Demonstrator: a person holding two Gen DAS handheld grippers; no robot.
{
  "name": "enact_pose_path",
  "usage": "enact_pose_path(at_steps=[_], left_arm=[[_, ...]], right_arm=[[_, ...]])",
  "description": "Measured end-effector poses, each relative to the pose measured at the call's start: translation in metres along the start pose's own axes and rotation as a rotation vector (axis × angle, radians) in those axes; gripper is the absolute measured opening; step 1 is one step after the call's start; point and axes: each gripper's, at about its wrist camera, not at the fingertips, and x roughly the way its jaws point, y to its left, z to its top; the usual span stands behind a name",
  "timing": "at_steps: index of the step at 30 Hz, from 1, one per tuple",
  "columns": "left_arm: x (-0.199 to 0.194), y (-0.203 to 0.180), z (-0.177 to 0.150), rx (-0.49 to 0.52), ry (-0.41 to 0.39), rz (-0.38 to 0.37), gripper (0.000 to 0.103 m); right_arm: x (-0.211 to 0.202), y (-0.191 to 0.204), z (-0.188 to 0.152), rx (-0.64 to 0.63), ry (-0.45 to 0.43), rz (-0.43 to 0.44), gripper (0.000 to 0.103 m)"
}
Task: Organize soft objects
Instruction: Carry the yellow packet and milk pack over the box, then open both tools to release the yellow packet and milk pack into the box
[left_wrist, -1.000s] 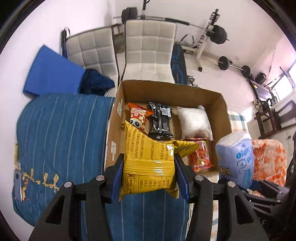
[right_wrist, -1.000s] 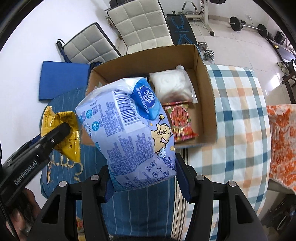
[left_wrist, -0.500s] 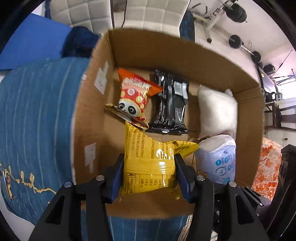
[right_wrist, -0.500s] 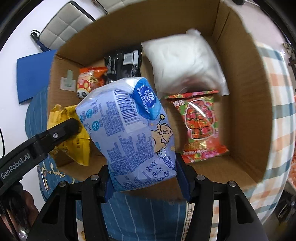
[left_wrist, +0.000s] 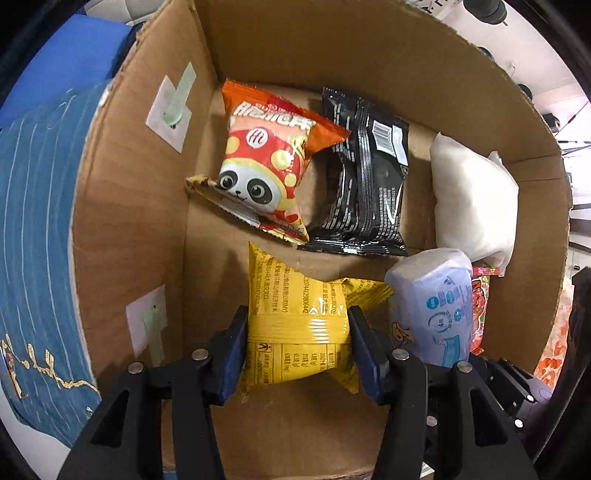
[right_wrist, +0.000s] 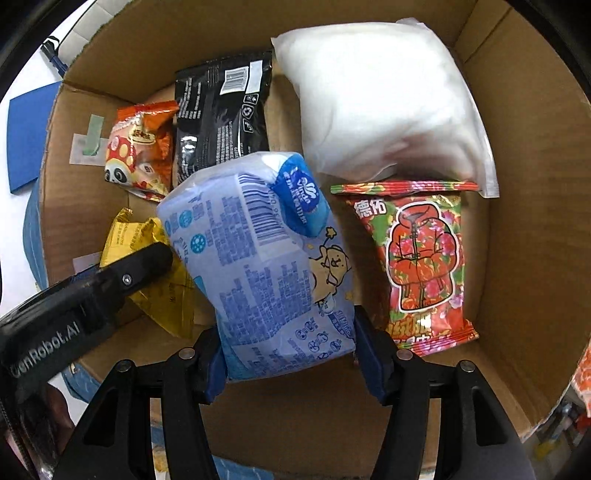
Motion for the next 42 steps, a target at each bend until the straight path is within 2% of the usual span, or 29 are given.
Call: enact_pose_path(at_steps=[9,12,18,20,27,29,32,36,42], left_arm=[[0.003,0.005,0.002,-0.018,0.000,0.006,0.053],[-0.004,0.007,-0.001,-0.020,-0.017,0.009,0.053],[-0.021,0.006,-0.012,-0.001,-0.054,0.034,0.054],[-0.030,0.006,-0.016,0.005,-0.078,0.046,0.062],[-0.062,0.007,-0.033,0.012,-0.161,0.042,0.079],[-0.073,0.007,-0.039,0.011,-0.189,0.045,0.092],[-0.085,0.005,-0.045,0.012,-0.218,0.061,0.101],[-0.102,0.004,-0.056,0.019,-0.257,0.076,0.102],[-0.136,-0.003,-0.081,0.039,-0.341,0.099,0.103]], right_arm=[[0.004,0.009,-0.004,-0.025,0.005,-0.013,0.065],[0.000,0.014,-0.008,-0.042,-0.006,-0.016,0.070],[-0.013,0.018,-0.017,-0.062,-0.037,-0.040,0.072],[-0.019,0.018,-0.021,-0.068,-0.052,-0.047,0.073],[-0.045,0.014,-0.037,-0.086,-0.114,-0.075,0.077],[-0.052,0.015,-0.043,-0.095,-0.132,-0.079,0.081],[-0.060,0.017,-0.054,-0.107,-0.145,-0.080,0.087],[-0.075,0.016,-0.066,-0.115,-0.178,-0.082,0.103],[-0.106,0.015,-0.091,-0.117,-0.251,-0.097,0.103]])
